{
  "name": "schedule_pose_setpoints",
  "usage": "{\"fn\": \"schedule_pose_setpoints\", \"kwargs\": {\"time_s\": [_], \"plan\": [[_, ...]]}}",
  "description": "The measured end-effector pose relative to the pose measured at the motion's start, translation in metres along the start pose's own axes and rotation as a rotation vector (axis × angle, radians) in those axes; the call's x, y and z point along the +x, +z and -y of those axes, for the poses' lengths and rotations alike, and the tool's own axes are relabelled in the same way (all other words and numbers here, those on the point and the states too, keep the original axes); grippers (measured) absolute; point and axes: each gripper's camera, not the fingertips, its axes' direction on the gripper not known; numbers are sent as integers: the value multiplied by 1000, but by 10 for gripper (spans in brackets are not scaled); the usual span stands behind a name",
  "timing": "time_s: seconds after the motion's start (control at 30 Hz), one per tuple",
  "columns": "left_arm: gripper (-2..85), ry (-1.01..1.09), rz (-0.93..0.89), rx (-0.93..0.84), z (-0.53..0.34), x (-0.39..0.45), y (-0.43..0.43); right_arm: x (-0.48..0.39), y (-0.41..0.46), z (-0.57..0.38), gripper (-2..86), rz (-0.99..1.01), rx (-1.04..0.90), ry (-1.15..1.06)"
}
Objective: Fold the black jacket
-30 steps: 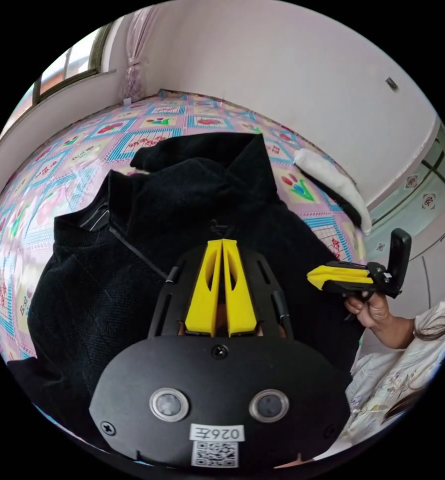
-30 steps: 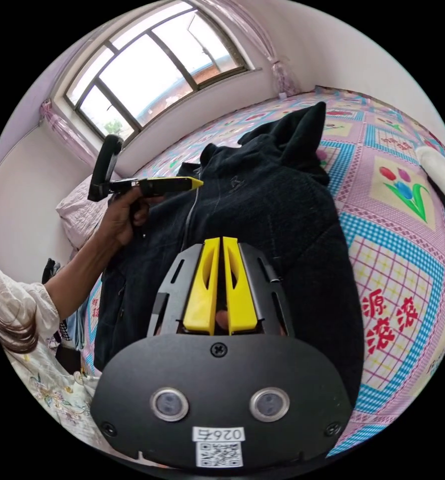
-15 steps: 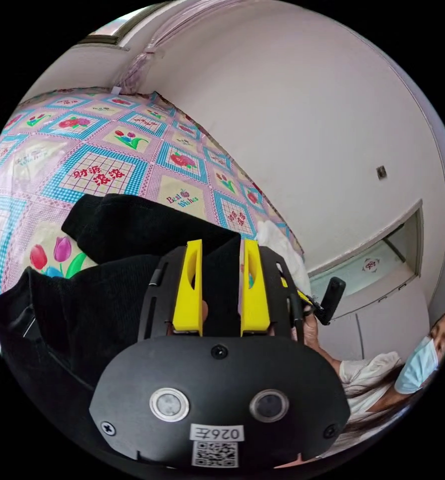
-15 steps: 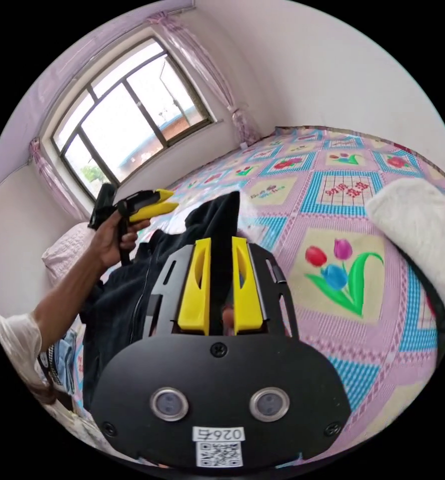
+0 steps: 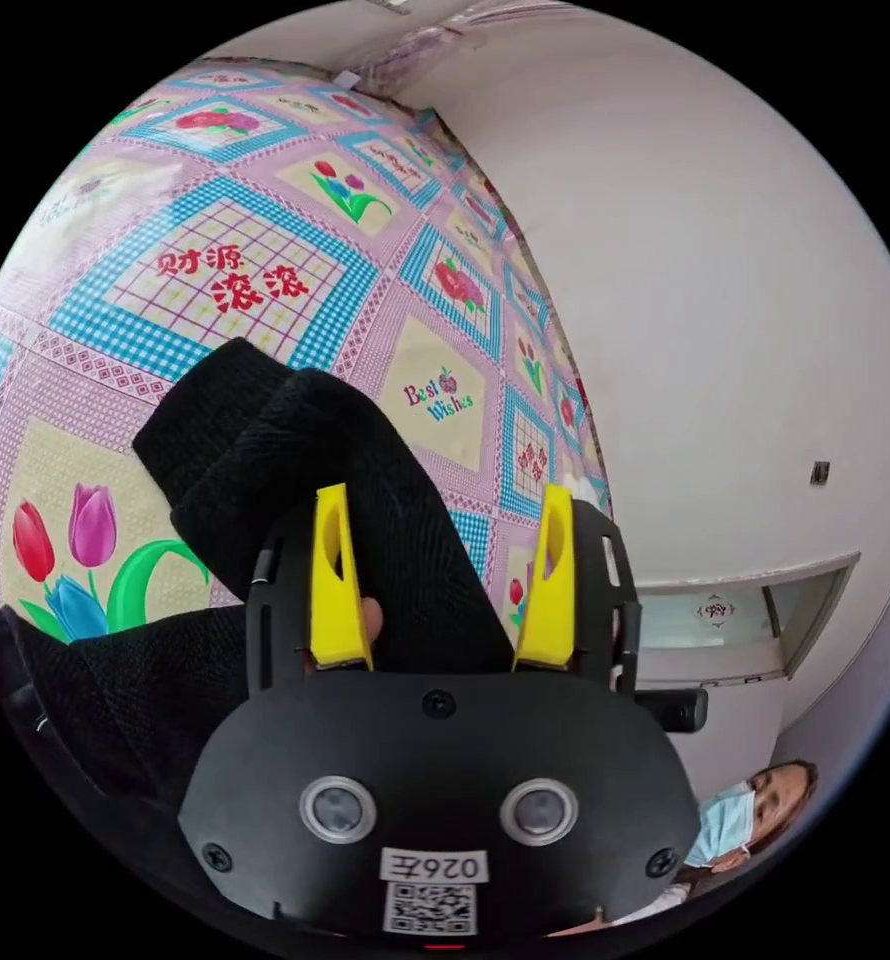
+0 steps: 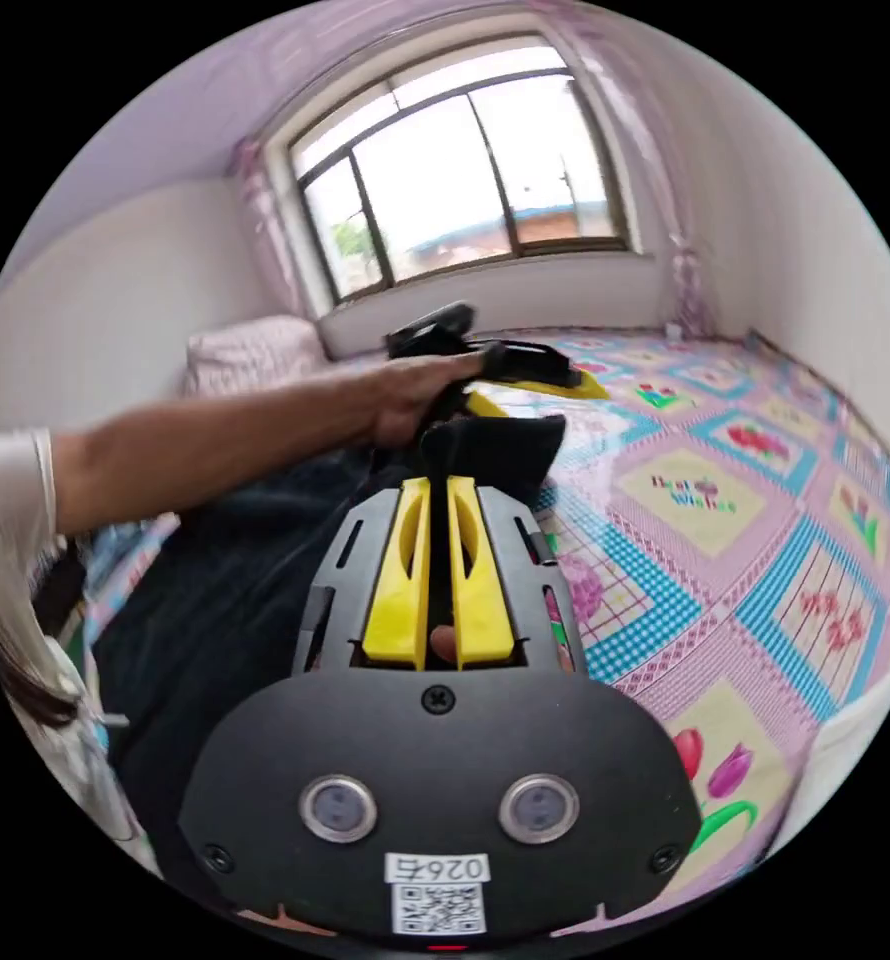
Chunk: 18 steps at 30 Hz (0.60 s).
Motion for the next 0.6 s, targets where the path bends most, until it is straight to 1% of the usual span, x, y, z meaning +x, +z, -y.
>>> {"fn": "schedule_pose_setpoints", "kwargs": {"time_s": [0.03, 0.07, 0.1, 0.13, 0.2, 0.27, 0.3, 0.33, 0.4, 0.43, 0.47, 0.5, 0.53, 0.57, 0.6], "plan": [[147, -2, 3, -52, 4, -4, 4, -15, 1, 0, -9, -16, -20, -61], [76, 7, 38, -119, 6, -6, 7, -43, 5, -2, -8, -40, -63, -170], [43, 16, 60, -146, 6, -6, 8, -67, 10, -7, -4, -47, -107, -267], [7, 64, 71, -177, 2, -4, 8, -78, 12, -10, 0, -50, -127, -308], [-1, 162, -9, -171, -5, -1, 0, -110, 16, -28, 13, -110, -158, -408], [-6, 281, -132, -153, -17, -1, -17, -124, 6, -42, 19, -154, -145, -451], [-7, 307, -163, -141, -20, -1, -23, -129, -6, -51, 24, -172, -126, -455], [-7, 368, -233, -122, -27, -2, -35, -129, -15, -54, 26, -176, -114, -446], [-8, 448, -346, -88, -38, -5, -53, -112, -68, -67, 44, -181, -10, -306], [-8, 501, -440, -69, -45, -7, -64, -103, -84, -71, 50, -181, 35, -244], [-8, 543, -539, -56, -50, -10, -75, -78, -118, -79, 66, -161, 131, -103], [-8, 561, -584, -43, -53, -11, -80, -46, -148, -89, 84, -112, 214, 54], [-8, 596, -664, -16, -58, -13, -90, -29, -161, -94, 96, -76, 250, 127], [-8, 630, -731, 7, -63, -13, -99, 6, -181, -102, 121, 6, 309, 249], [-8, 648, -762, 12, -65, -12, -102, 35, -193, -108, 152, 82, 353, 330]]}}
